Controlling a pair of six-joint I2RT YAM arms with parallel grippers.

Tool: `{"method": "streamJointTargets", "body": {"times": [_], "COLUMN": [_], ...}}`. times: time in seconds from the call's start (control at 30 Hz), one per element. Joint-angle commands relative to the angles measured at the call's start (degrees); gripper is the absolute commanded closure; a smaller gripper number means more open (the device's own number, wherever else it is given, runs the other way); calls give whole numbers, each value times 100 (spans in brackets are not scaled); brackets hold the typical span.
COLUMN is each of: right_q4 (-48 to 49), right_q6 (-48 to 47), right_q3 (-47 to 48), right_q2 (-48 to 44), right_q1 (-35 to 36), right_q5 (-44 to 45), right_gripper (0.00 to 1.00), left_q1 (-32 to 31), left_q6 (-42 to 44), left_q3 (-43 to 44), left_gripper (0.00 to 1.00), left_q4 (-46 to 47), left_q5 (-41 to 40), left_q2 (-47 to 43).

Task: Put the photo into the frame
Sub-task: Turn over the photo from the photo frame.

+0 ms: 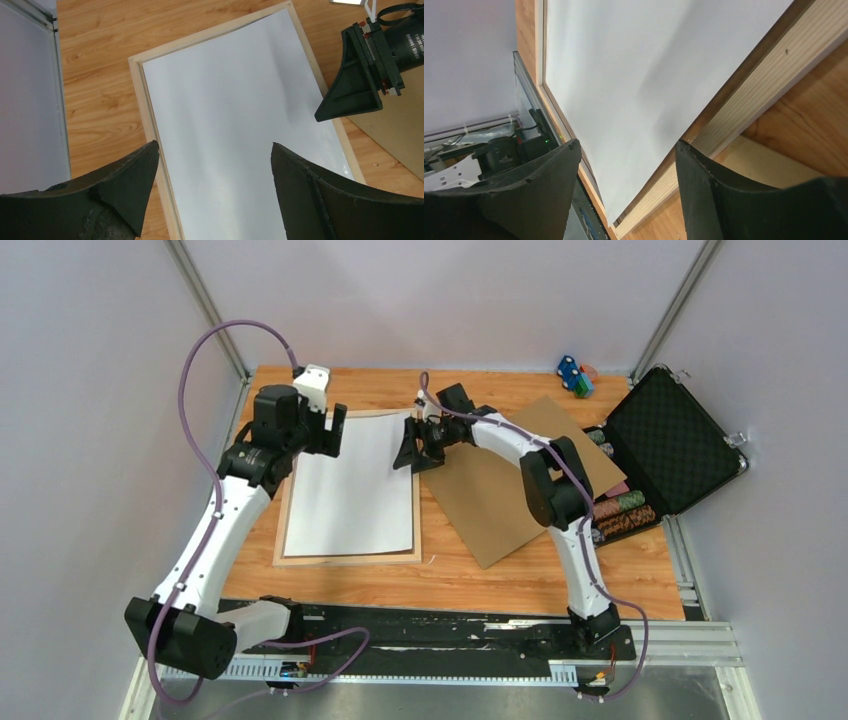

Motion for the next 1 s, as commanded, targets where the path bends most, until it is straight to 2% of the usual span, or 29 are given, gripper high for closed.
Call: {"method": "streamJointTargets", "body": {"times": [0.0,0.33,0.63,0.77,0.97], "right_q4": [-287,-522,-492,-184,292], "right_q6": [-591,-1344,-2494,-2515,-2437], "right_q3": [-112,-780,-2812,-4106,-5626], "right_q2": [-708,-1639,-3706,-4870,-6517], "right_q1": [21,22,-302,-884,-2147], "right_q5": [646,1315,2452,2387,1479], "right_gripper": [31,29,29,29,28], "left_q1": [36,35,38,36,-99], "left_q6": [51,43,43,21,21], "left_q3": [-42,-54,-40,-68,70], "left_gripper": [9,2,0,0,0], "left_q4": [197,207,162,386,958], "left_q5": [-5,-81,276,1014,2624], "left_q2": [-214,-269,-57,136,754]}}
